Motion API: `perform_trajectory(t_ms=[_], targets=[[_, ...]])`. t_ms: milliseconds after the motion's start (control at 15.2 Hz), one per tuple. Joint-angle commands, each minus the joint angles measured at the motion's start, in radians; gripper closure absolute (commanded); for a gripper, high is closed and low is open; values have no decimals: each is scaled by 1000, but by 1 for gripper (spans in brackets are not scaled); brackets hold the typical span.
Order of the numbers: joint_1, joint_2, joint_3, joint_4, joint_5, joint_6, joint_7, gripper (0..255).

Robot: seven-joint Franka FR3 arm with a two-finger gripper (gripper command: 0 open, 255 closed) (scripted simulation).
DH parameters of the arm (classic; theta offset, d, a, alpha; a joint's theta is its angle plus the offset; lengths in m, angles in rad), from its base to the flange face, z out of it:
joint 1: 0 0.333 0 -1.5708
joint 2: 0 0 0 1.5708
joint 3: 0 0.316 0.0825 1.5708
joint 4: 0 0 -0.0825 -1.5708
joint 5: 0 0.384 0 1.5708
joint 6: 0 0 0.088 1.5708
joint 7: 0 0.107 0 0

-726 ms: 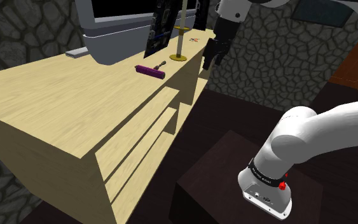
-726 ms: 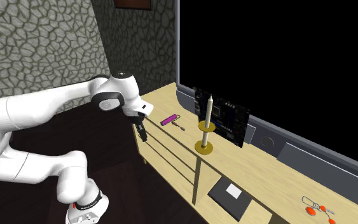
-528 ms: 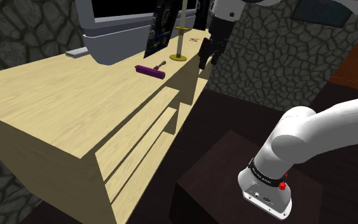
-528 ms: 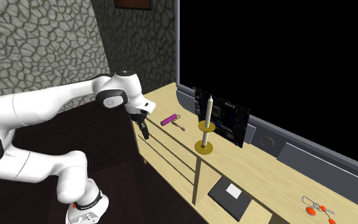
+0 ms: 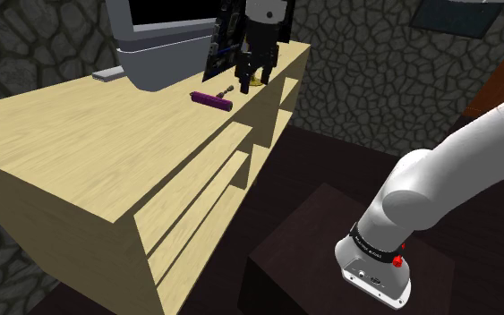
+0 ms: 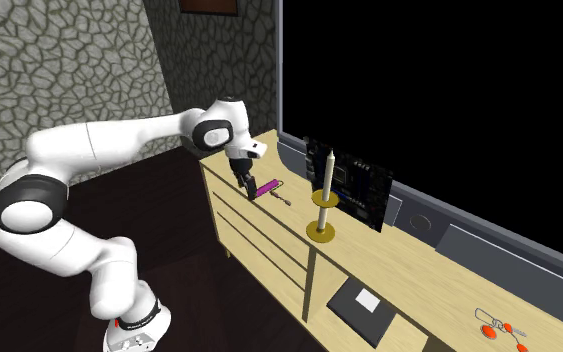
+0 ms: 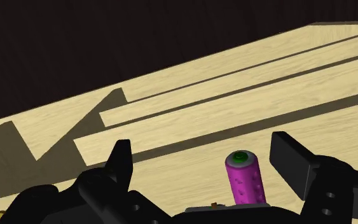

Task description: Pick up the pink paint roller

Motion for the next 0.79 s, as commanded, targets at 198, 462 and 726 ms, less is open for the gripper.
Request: perform_trajectory(t_ms=[198, 462, 726], targets=[[14, 223, 78, 208, -83, -35, 79, 0], [38, 381, 119, 369, -155, -81, 132, 0], [38, 378, 117, 312, -155, -27, 138, 0]])
